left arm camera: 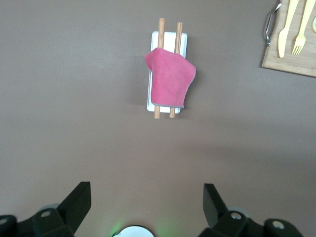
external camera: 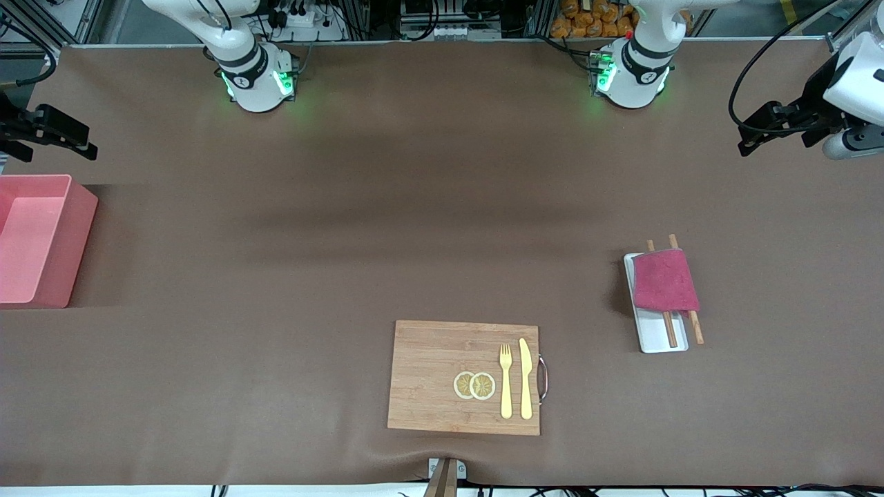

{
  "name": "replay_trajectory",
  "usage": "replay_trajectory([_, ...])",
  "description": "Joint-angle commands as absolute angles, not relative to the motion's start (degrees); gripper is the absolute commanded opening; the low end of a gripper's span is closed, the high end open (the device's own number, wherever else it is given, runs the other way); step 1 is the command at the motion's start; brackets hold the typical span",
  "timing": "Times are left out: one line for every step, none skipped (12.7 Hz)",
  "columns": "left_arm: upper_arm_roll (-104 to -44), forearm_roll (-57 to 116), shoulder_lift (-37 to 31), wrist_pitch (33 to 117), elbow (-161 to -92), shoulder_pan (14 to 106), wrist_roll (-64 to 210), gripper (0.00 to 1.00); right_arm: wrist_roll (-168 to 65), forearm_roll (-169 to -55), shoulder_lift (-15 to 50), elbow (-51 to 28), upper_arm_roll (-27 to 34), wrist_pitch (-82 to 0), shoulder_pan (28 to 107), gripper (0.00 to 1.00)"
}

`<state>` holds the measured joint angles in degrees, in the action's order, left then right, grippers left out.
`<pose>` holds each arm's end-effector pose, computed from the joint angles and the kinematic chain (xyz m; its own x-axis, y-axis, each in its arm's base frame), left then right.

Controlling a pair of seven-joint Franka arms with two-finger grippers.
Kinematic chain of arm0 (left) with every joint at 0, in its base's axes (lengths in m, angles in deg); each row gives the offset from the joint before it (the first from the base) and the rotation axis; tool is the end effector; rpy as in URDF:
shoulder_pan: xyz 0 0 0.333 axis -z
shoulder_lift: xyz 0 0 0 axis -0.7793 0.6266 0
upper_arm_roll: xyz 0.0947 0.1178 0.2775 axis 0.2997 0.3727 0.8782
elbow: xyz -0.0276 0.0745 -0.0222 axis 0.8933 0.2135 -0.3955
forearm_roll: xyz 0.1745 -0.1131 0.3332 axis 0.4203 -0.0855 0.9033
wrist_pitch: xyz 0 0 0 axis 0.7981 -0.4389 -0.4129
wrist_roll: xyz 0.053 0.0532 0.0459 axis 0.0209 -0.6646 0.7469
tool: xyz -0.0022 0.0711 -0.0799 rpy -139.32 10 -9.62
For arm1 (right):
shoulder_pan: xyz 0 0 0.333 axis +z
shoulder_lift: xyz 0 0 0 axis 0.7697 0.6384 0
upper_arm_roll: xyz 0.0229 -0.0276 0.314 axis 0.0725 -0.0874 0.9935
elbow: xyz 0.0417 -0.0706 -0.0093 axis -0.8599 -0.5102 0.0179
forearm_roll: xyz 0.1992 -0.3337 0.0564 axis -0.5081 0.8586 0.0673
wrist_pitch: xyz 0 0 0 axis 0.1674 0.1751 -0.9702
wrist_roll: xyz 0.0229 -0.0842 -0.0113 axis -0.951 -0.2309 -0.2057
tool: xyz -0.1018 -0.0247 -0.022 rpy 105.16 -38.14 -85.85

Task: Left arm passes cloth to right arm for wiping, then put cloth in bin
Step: 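Lower the left gripper onto the pink cloth on the white tray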

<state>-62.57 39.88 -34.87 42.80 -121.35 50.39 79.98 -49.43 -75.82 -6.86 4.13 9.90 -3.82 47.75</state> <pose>0.5081 -0.0541 0.6435 0.9909 0.1294 -0.0358 0.1277 -0.9907 -0.0464 0.5299 -0.0152 0.6643 0.9962 0.0200 -0.0843 0.0192 -0.9998 -0.0098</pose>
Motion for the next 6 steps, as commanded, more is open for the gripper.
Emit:
replay_trajectory([-62.28, 39.48, -31.05, 43.34, -121.75, 50.23, 79.59, 1.0, -48.57, -76.37, -6.96, 4.1, 9.75, -3.6, 48.13, 1.0])
replay_trajectory([-62.28, 39.48, -29.73, 45.79, -122.8, 50.23, 79.85, 1.0, -48.57, -76.37, -6.96, 4.1, 9.75, -3.69, 48.21, 1.0])
replay_trajectory([-62.2, 39.74, -29.19, 49.21, -124.64, 50.23, 80.89, 1.0, -48.57, -76.37, -6.96, 4.19, 9.75, -3.6, 48.13, 1.0])
replay_trajectory([-62.11, 40.09, -27.97, 54.12, -127.18, 49.1, 80.91, 1.0, -48.57, -76.37, -6.96, 4.1, 9.75, -3.69, 48.21, 1.0])
replay_trajectory([-62.37, 40.18, -27.17, 59.3, -129.81, 46.92, 80.12, 1.0, -48.57, -76.37, -6.87, 4.1, 9.75, -3.69, 48.13, 1.0])
replay_trajectory([-62.46, 40.1, -25.86, 62.49, -131.93, 46.72, 80.46, 1.0, -48.57, -76.37, -6.78, 4.1, 9.75, -3.69, 48.21, 1.0])
